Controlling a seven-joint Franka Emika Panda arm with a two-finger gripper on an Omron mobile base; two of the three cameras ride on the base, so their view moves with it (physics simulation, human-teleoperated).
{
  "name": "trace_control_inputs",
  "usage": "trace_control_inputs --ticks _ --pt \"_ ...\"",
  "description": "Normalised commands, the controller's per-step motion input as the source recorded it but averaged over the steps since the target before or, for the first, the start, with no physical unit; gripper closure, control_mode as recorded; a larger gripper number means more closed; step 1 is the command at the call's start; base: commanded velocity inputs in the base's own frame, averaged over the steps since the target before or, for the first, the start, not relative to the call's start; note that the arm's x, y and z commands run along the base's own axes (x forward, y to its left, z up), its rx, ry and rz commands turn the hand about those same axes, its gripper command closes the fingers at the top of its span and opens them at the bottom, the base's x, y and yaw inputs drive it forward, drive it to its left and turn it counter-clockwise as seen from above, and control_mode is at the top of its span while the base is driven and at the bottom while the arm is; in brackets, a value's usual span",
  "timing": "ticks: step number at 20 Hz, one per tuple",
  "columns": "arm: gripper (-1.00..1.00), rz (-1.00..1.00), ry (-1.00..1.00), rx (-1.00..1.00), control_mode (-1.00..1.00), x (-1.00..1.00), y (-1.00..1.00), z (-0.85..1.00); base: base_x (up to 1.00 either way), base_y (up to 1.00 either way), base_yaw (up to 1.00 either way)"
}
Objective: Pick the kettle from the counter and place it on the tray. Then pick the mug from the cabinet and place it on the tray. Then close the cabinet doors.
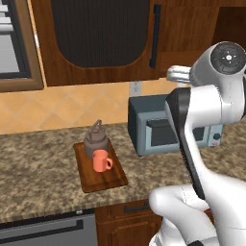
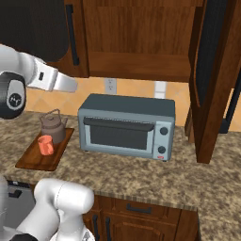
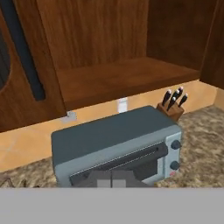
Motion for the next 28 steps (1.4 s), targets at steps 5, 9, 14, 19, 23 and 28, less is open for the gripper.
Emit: trace_control_inputs --ticks 5,9,14,19,23,28 --pt "1.0 0.0 0.0 0.55 -1.0 -0.03 -0.61 -0.69 0.0 0.0 0.0" --pt "1.0 0.0 -0.07 0.55 -1.0 0.0 -0.62 -0.83 0.0 0.0 0.0" --pt "1.0 0.0 -0.12 0.49 -1.0 -0.01 -0.49 -0.84 0.0 0.0 0.0" --pt "1.0 0.0 -0.13 0.49 -1.0 0.0 -0.45 -0.55 0.0 0.0 0.0" --pt "1.0 0.0 -0.1 0.35 -1.0 0.0 -0.45 -0.4 0.0 0.0 0.0" --pt "1.0 0.0 -0.03 0.24 -1.0 0.0 -0.49 -0.22 0.0 0.0 0.0"
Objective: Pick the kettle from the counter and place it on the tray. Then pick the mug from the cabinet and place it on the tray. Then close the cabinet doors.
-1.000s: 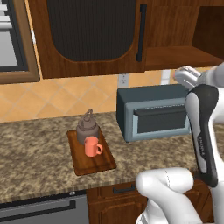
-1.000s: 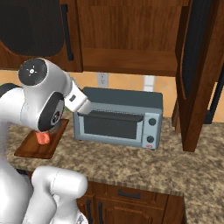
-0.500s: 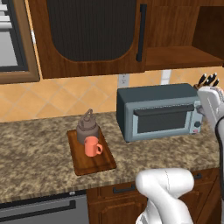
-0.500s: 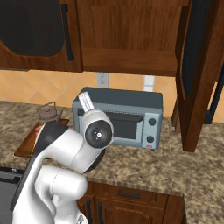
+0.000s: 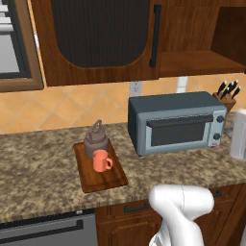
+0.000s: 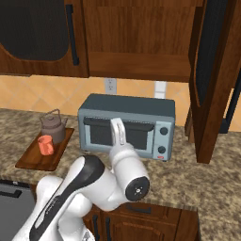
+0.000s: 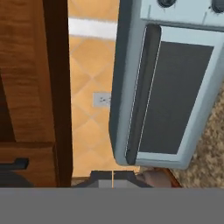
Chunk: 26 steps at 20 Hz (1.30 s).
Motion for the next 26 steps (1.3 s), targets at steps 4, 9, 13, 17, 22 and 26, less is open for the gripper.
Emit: trace_control_inputs --ticks 4,9,13,17,22,26 --pt "1.0 0.0 0.0 0.17 -1.0 0.0 -0.42 0.0 0.0 0.0 0.0" --pt "1.0 -0.01 0.0 0.18 -1.0 0.02 -0.7 -0.03 0.0 0.0 0.0" --pt "1.0 -0.04 -0.05 0.24 -1.0 0.0 -0.85 -0.01 0.0 0.0 0.0" --pt "1.0 -0.01 -0.06 0.2 -1.0 0.0 -0.83 -0.08 0.0 0.0 0.0" --pt "1.0 0.0 -0.07 0.15 -1.0 0.0 -0.61 -0.07 0.0 0.0 0.0" --pt "1.0 -0.01 -0.11 0.14 -1.0 0.0 -0.56 0.01 0.0 0.0 0.0"
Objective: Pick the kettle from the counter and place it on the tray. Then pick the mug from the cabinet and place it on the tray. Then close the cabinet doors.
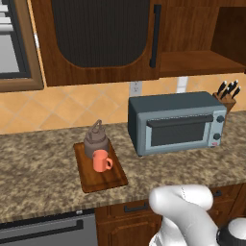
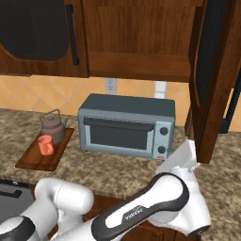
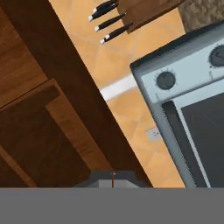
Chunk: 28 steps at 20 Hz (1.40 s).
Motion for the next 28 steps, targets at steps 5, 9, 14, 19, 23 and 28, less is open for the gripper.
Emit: trace_control_inputs --ticks 5,9,14,19,23,28 --pt "1.0 -0.01 -0.3 0.13 -1.0 0.08 -0.52 0.02 0.0 0.0 0.0" --pt "1.0 0.0 -0.44 0.19 -1.0 0.01 -0.26 0.19 0.0 0.0 0.0" --pt "1.0 0.0 -0.17 0.23 -1.0 0.11 -0.3 0.3 0.0 0.0 0.0" --pt "1.0 0.0 -0.04 0.2 -1.0 0.18 -0.32 0.53 0.0 0.0 0.0" --pt "1.0 0.0 0.0 0.15 -1.0 0.26 -0.31 0.09 0.0 0.0 0.0" --pt "1.0 0.0 -0.16 0.16 -1.0 0.3 -0.18 -0.01 0.0 0.0 0.0"
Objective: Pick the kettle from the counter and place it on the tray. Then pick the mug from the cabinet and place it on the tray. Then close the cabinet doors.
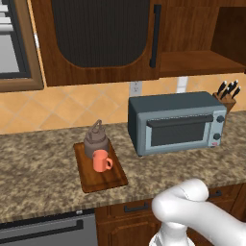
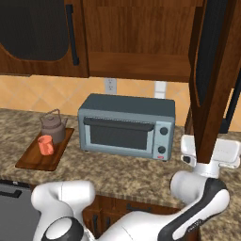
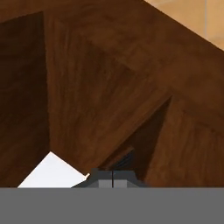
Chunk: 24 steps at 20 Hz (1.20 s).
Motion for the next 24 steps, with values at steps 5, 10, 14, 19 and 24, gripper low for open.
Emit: trace_control_inputs --ticks 5,10,14,19,24 --pt "1.0 0.0 -0.33 0.12 -1.0 0.04 -0.12 0.15 0.0 0.0 0.0" --pt "1.0 0.0 -0.04 0.0 -1.0 0.0 0.0 0.44 0.0 0.0 0.0" --pt "1.0 -0.02 -0.08 -0.01 -1.0 -0.17 0.0 0.34 0.0 0.0 0.0" --pt "1.0 -0.06 -0.05 -0.13 -1.0 -0.46 0.19 0.21 0.0 0.0 0.0" --pt "1.0 -0.07 0.0 -0.22 -1.0 -0.52 0.63 0.31 0.0 0.0 0.0"
